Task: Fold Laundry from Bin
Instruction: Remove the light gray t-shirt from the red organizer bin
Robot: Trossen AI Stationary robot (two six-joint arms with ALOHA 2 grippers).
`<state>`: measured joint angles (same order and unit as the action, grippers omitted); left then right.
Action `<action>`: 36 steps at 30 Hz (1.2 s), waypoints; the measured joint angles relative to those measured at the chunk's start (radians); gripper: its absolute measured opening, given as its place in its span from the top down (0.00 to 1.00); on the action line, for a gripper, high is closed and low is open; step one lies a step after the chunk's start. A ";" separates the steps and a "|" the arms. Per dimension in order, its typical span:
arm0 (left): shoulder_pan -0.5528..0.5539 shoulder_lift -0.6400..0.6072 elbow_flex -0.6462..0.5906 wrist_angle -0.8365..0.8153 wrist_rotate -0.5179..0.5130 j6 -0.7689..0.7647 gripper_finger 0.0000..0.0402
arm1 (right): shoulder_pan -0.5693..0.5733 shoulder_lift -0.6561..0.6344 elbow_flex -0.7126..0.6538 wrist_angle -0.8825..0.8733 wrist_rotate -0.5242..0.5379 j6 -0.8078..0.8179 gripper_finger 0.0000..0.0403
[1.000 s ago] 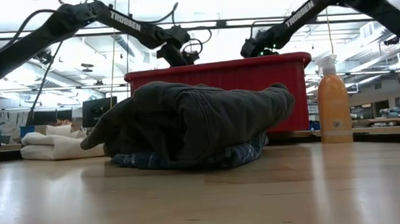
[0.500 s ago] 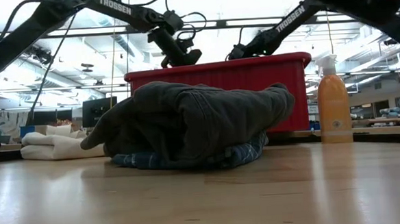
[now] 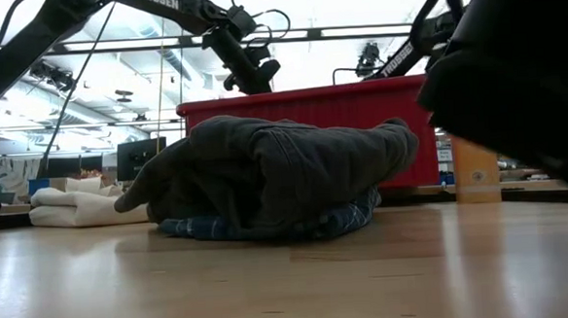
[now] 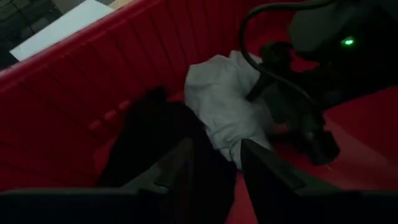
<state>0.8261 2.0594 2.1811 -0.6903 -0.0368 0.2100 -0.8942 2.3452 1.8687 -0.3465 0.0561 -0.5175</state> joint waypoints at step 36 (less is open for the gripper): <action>0.056 -0.123 0.000 -0.023 0.203 -0.151 0.65 | 0.068 -0.609 -0.007 -0.310 0.003 0.069 0.92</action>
<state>0.8818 1.9366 2.1807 -0.7132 0.1664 0.0595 -0.8262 1.7357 1.8615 -0.6570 0.0596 -0.4488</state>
